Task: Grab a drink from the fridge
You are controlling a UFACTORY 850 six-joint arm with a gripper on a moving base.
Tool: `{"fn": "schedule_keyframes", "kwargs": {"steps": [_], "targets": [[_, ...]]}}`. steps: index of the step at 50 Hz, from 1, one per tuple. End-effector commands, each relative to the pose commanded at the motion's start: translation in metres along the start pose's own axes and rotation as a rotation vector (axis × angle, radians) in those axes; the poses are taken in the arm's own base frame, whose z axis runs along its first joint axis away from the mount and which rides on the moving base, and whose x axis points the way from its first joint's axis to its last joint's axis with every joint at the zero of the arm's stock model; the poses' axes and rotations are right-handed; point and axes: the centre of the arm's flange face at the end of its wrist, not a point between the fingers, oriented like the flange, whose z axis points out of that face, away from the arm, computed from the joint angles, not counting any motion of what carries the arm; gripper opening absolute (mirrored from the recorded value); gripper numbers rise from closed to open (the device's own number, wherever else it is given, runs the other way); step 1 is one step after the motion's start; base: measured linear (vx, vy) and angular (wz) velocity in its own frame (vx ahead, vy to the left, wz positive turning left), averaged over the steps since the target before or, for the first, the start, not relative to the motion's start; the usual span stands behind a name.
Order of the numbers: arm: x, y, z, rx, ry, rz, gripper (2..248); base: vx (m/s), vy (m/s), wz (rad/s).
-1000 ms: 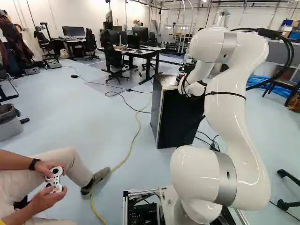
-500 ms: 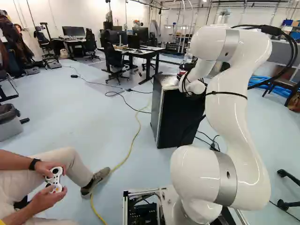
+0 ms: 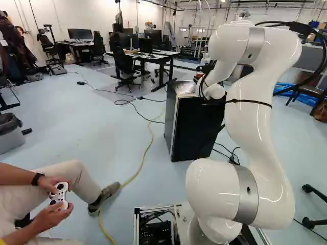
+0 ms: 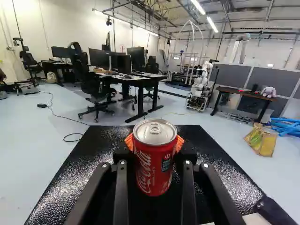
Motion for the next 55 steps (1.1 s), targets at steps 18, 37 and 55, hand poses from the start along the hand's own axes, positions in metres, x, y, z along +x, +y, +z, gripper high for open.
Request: {"fn": "schedule_keyframes", "kwargs": {"steps": [18,37,55], "targets": [[0.002,-0.002,-0.002,0.001,0.000,0.000,98,0.000,0.000,0.000],[0.007,-0.014,-0.013,0.005,-0.009,0.005,98,0.000,0.000,0.000],[0.016,-0.035,-0.034,0.013,-0.026,0.014,98,0.000,0.000,0.000]]}}
